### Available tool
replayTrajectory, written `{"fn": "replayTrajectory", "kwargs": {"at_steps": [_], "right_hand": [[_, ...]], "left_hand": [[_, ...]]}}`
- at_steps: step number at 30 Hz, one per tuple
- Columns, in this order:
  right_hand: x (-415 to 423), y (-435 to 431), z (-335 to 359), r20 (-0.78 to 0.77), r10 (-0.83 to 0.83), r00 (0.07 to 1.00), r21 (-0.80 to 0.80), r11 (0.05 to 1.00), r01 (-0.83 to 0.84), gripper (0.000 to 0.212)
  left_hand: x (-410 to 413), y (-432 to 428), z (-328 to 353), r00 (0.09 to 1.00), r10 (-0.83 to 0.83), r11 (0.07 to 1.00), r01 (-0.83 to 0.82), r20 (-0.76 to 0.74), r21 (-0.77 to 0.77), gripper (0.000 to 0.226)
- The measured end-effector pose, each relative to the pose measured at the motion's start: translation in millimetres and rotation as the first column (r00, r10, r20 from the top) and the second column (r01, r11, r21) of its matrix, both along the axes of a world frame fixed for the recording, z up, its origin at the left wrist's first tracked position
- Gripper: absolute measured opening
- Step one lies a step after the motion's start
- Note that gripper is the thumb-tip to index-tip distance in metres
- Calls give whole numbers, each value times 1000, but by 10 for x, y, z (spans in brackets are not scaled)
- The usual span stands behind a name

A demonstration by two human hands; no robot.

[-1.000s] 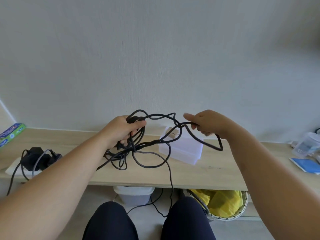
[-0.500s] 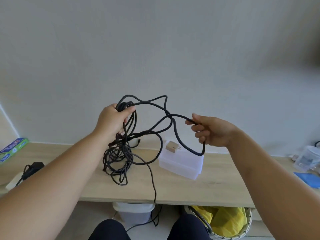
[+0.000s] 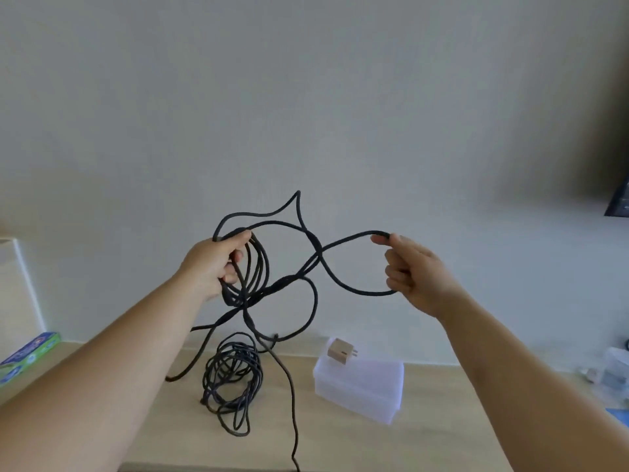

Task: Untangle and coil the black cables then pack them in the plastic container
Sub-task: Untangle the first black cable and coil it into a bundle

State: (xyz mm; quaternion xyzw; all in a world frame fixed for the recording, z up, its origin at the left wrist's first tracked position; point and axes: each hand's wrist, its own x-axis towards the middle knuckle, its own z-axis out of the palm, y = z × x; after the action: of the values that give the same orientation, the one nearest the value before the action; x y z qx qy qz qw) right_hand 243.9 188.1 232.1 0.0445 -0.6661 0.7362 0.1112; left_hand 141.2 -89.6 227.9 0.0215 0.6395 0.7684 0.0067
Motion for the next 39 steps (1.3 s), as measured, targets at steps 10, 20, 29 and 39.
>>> {"fn": "replayTrajectory", "kwargs": {"at_steps": [10, 20, 29, 39], "right_hand": [[-109, 87, 402, -440, 143, 887, 894, -29, 448, 36], [26, 384, -38, -190, -83, 978, 786, -610, 101, 36], [-171, 178, -682, -115, -373, 921, 849, -518, -105, 40], [15, -696, -965, -6, -323, 946, 763, 610, 213, 7]], "left_hand": [[-23, -152, 226, 976, -188, 966, 203, 108, -157, 32], [-48, -308, 528, 984, -178, 974, 178, -8, 143, 37], [374, 157, 454, 909, -412, 902, 417, -66, 111, 39], [661, 616, 345, 914, -403, 891, 403, -43, 210, 39]]}}
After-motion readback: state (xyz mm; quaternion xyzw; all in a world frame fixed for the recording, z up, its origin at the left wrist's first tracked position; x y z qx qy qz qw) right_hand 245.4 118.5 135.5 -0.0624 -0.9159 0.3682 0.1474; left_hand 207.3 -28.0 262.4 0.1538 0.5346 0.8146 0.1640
